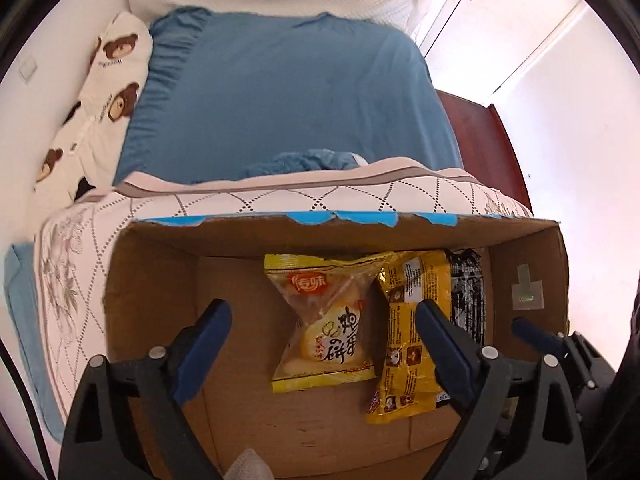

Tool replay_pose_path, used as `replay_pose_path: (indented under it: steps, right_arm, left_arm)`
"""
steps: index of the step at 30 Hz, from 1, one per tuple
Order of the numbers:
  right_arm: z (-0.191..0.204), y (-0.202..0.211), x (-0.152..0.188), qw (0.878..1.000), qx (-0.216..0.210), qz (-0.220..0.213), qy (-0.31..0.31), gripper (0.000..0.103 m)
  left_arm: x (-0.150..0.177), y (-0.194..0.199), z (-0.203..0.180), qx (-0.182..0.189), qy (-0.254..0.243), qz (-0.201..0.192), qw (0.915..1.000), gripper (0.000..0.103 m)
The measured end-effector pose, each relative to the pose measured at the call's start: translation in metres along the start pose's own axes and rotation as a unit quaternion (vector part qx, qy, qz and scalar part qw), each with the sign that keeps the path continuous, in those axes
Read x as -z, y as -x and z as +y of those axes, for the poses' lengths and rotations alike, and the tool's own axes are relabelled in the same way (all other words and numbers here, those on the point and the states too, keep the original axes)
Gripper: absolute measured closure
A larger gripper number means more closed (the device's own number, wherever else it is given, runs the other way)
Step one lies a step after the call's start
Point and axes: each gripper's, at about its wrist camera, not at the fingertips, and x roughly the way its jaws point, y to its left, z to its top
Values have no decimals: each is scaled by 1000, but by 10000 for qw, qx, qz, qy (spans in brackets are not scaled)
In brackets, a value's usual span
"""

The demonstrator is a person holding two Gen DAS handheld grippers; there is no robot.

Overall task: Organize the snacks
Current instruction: 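Open both tools to release the two packets inside the cardboard box, then grasp the panda-print bag with the left tool while the right tool grasps the Franzzi cookie pack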

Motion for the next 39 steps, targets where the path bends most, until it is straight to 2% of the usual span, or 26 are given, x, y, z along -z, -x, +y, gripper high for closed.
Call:
replay_pose_path:
  steps: [9,18,27,32,34,39]
  right_arm:
    - [7,63,46,9985,174,-524,15,5]
    - [17,128,101,9931,206,-1152,109,5]
    - [20,184,159,9858,93,-1671,98,5]
    - [22,205,187,9842,-36,-1771,58,5]
    - [20,209,200,9850,-148,-1718,4,5]
    - [5,191,239,9919,-340,-1208,-192,5]
  left_arm:
    - [40,54,1,-203,-59,-848,9962,5]
    - [96,123,-3,-313,-136,-1697,9849,5]
    - [156,172,-12,-344,-270,-2178,9750,5]
    - [182,185,-8,-357,-201,-2258,9733,5]
    - [195,184,-2,-311,-147,-2161,9758,5]
    - [233,153,11,-395,-142,-1730,9840,5]
